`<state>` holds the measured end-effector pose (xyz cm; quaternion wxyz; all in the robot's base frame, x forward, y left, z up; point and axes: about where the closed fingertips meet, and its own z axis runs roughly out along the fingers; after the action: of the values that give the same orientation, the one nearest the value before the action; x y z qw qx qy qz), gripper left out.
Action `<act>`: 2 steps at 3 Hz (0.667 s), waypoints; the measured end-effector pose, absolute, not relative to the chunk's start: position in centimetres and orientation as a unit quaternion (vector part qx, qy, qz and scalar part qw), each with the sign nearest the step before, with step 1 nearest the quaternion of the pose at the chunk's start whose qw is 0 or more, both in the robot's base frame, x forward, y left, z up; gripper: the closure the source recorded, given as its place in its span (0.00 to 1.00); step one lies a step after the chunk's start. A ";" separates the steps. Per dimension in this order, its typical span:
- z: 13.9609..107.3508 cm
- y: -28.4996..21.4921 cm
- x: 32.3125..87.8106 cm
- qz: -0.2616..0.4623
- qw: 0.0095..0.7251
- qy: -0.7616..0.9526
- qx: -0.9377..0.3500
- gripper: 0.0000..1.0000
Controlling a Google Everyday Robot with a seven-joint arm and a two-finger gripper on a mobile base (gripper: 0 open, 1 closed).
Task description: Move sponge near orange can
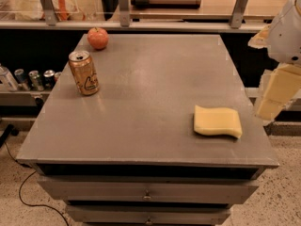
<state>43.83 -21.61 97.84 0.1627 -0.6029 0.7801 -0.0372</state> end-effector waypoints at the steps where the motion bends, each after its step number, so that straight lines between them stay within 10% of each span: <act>1: 97.8 -21.6 43.8 -0.037 0.163 0.780 -0.603 0.00; 2: 92.4 -21.8 45.4 -0.010 0.130 0.793 -0.596 0.00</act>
Offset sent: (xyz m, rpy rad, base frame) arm 0.0422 -0.0051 -0.1516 0.0184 0.2629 -0.0563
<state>45.39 -21.76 92.42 0.1298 -0.5957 0.7926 -0.0095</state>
